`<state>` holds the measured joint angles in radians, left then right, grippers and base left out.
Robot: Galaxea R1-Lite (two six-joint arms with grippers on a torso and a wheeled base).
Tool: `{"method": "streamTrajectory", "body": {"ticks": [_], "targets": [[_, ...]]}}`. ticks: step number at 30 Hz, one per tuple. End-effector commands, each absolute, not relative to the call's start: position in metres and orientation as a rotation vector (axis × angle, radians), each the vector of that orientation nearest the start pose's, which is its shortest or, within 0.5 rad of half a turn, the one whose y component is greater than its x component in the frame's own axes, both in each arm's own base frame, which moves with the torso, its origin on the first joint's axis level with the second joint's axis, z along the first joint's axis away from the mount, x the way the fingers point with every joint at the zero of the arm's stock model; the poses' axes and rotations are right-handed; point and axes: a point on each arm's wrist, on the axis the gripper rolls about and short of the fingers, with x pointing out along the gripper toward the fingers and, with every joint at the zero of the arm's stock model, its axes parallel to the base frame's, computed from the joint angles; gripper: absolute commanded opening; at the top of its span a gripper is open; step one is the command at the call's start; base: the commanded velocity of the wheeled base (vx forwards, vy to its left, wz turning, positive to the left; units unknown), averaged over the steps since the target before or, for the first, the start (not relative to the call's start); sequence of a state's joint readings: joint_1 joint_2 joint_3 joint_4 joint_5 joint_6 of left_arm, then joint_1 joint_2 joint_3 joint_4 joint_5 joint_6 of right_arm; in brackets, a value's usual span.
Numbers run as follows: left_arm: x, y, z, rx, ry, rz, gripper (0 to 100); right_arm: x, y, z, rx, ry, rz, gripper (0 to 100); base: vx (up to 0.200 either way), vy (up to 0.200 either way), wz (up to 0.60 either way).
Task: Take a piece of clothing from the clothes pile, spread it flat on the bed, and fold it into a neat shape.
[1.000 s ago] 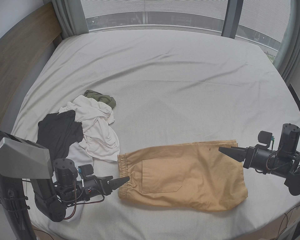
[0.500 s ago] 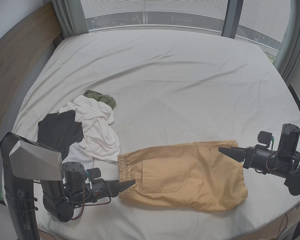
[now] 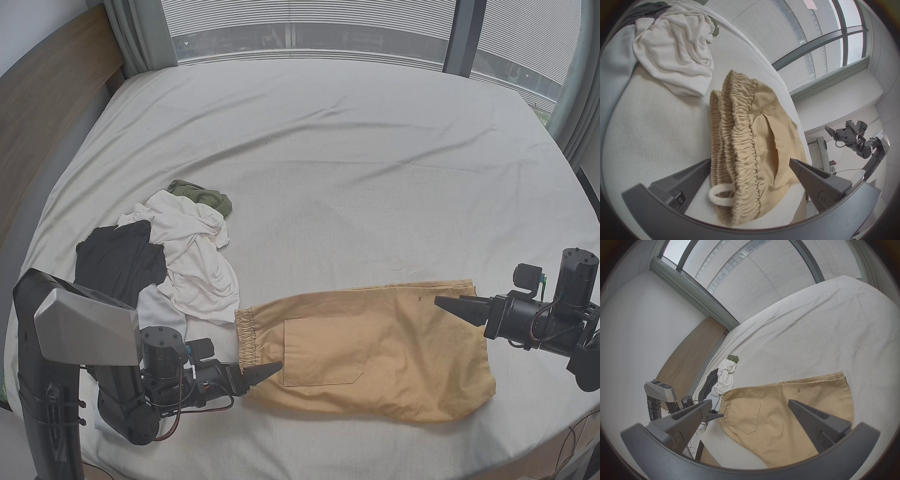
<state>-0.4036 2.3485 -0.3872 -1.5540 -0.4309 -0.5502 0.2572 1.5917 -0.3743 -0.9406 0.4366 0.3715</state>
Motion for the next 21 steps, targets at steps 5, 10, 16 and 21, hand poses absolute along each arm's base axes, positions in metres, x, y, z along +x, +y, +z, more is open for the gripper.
{"method": "streamTrajectory", "body": {"ticks": [5, 10, 16, 21], "targets": [[0.282, -0.139, -0.015, -0.558, 0.630, -0.706, 100, 0.224, 0.069, 0.133, 0.379, 0.414, 0.631, 100, 0.000, 0.000, 0.00], [0.285, -0.141, -0.014, -0.581, 0.628, -0.706, 100, 0.224, 0.069, 0.133, 0.379, 0.415, 0.630, 100, 0.000, 0.000, 0.00], [0.286, -0.145, -0.016, -0.594, 0.636, -0.707, 100, 0.224, 0.069, 0.133, 0.379, 0.415, 0.630, 100, 0.000, 0.000, 0.00], [0.290, -0.144, -0.019, -0.593, 0.624, -0.672, 100, 0.224, 0.071, 0.132, 0.378, 0.420, 0.635, 100, 0.000, 0.000, 0.00]]}}
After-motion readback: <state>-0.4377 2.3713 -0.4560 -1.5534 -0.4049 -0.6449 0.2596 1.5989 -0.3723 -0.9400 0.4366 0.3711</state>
